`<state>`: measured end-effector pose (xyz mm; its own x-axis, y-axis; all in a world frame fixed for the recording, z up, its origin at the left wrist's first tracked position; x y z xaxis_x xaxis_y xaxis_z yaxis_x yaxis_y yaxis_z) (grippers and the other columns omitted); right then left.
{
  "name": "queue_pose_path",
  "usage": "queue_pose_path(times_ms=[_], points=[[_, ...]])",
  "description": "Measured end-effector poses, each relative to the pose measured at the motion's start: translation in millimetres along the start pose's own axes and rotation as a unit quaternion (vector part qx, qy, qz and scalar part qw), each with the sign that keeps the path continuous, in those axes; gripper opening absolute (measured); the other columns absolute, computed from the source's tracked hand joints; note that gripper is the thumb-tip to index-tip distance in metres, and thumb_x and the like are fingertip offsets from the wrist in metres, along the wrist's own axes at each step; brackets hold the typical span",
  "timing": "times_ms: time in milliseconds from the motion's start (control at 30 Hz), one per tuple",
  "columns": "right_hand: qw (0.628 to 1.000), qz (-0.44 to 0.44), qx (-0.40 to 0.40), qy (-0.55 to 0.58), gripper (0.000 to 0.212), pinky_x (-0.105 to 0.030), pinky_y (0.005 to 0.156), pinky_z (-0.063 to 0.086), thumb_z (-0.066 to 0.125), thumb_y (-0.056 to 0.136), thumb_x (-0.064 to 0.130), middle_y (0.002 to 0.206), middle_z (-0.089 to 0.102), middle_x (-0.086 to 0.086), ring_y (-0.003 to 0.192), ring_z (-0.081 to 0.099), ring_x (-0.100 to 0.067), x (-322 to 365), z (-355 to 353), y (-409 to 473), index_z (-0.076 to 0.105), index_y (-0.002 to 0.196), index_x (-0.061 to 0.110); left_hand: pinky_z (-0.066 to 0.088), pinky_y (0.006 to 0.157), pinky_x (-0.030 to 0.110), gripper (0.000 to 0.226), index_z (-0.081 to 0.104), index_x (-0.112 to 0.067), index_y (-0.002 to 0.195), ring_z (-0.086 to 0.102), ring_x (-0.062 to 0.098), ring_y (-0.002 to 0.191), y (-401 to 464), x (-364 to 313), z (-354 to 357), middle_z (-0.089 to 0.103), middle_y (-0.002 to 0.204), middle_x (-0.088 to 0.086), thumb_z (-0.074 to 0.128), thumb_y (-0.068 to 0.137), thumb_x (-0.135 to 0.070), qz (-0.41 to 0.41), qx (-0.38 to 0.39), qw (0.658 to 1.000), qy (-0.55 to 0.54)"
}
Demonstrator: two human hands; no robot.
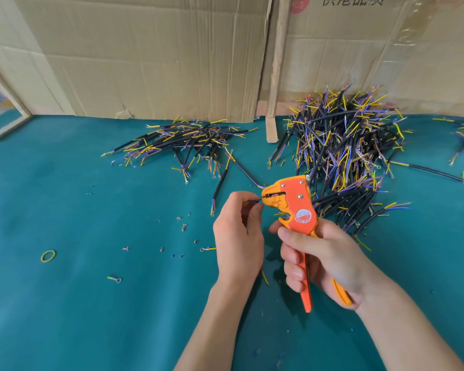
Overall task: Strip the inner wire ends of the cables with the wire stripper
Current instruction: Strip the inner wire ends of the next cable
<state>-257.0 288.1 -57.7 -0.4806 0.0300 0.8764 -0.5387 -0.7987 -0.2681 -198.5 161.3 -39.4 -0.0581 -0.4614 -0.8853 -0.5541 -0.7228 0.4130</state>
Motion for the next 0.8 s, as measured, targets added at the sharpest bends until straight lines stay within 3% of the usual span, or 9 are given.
queue_pose_path(times_ms=[67, 133, 300, 367, 533, 600, 667, 733, 800], points=[[0.999, -0.022, -0.036, -0.002, 0.049, -0.025, 0.040, 0.034, 0.077, 0.079, 0.024, 0.059, 0.036, -0.006, 0.040, 0.033, -0.018, 0, -5, 3, 0.052, 0.103, -0.011, 0.051, 0.073, 0.018, 0.040, 0.052, -0.039, 0.104, 0.066, 0.008, 0.079, -1, 3, 2, 0.066, 0.089, -0.012, 0.068, 0.092, -0.004, -0.032, 0.011, 0.999, -0.034], [0.998, -0.035, -0.052, 0.007, 0.052, -0.024, 0.039, 0.033, 0.081, 0.079, 0.021, 0.059, 0.036, -0.005, 0.039, 0.032, -0.016, 1, -9, 4, 0.053, 0.110, -0.011, 0.049, 0.071, 0.013, 0.055, 0.046, -0.041, 0.116, 0.067, 0.009, 0.080, -2, 5, 6, 0.063, 0.100, -0.012, 0.070, 0.089, 0.000, -0.040, 0.021, 0.998, -0.049], [0.994, -0.073, -0.015, 0.073, 0.048, -0.041, 0.054, 0.050, 0.075, 0.076, 0.009, 0.073, 0.052, -0.017, 0.056, 0.051, -0.029, 14, -14, 1, 0.064, 0.120, -0.005, 0.053, 0.071, 0.017, 0.068, 0.038, -0.028, 0.135, 0.069, 0.015, 0.075, -3, 10, 3, 0.042, 0.129, -0.010, 0.076, 0.084, -0.002, -0.072, -0.023, 0.994, -0.077], [0.992, -0.085, 0.007, 0.093, 0.054, -0.043, 0.061, 0.053, 0.077, 0.074, 0.009, 0.077, 0.055, -0.018, 0.062, 0.055, -0.030, 22, -15, -2, 0.063, 0.124, -0.006, 0.052, 0.069, 0.018, 0.056, 0.044, -0.025, 0.123, 0.070, 0.012, 0.072, -1, 13, 2, 0.047, 0.124, -0.006, 0.079, 0.083, -0.007, -0.100, -0.033, 0.992, -0.074], [0.975, -0.095, 0.136, 0.144, 0.061, -0.043, 0.074, 0.053, 0.083, 0.078, 0.015, 0.085, 0.056, -0.016, 0.073, 0.058, -0.031, 34, -9, -14, 0.058, 0.131, -0.002, 0.051, 0.066, 0.017, 0.018, 0.063, -0.017, 0.092, 0.069, 0.004, 0.068, 13, -4, 33, 0.068, 0.089, -0.004, 0.080, 0.084, -0.017, -0.152, -0.001, 0.984, -0.089], [0.969, -0.101, 0.163, 0.156, 0.059, -0.043, 0.076, 0.052, 0.080, 0.081, 0.015, 0.087, 0.056, -0.015, 0.075, 0.058, -0.030, 37, -8, -16, 0.056, 0.133, -0.001, 0.050, 0.065, 0.020, 0.008, 0.066, -0.014, 0.085, 0.064, 0.005, 0.063, 25, -21, 58, 0.068, 0.078, -0.010, 0.070, 0.091, -0.016, -0.114, 0.092, 0.985, -0.090], [0.966, -0.105, 0.165, 0.172, 0.058, -0.042, 0.076, 0.052, 0.080, 0.082, 0.015, 0.087, 0.056, -0.015, 0.075, 0.058, -0.029, 38, -9, -16, 0.056, 0.132, -0.001, 0.042, 0.062, 0.026, 0.015, 0.058, -0.010, 0.076, 0.043, 0.011, 0.060, 32, -34, 85, 0.051, 0.064, -0.010, 0.057, 0.092, -0.009, -0.056, 0.231, 0.970, -0.044], [0.966, -0.112, 0.142, 0.184, 0.060, -0.041, 0.076, 0.053, 0.081, 0.079, 0.016, 0.087, 0.056, -0.014, 0.075, 0.057, -0.029, 38, -15, -15, 0.057, 0.132, -0.001, 0.040, 0.065, 0.025, 0.014, 0.063, -0.013, 0.079, 0.041, 0.012, 0.065, 40, -34, 90, 0.051, 0.066, -0.009, 0.053, 0.087, -0.008, -0.021, 0.284, 0.957, 0.044], [0.968, -0.117, 0.109, 0.194, 0.063, -0.041, 0.075, 0.054, 0.084, 0.075, 0.015, 0.087, 0.056, -0.015, 0.075, 0.057, -0.029, 37, -21, -12, 0.059, 0.131, -0.001, 0.046, 0.078, 0.021, 0.024, 0.075, -0.020, 0.095, 0.061, 0.013, 0.081, 57, -21, 68, 0.071, 0.085, -0.007, 0.055, 0.089, -0.008, -0.021, 0.207, 0.970, 0.129]])
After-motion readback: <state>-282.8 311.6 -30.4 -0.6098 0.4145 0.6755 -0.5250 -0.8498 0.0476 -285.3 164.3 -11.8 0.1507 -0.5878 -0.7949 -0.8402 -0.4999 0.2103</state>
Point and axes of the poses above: each hand's wrist, its own y-axis towards the middle knuckle, its own z-axis out of the palm, x = y × z, the point moved 7 cm from there along y, towards the middle knuckle
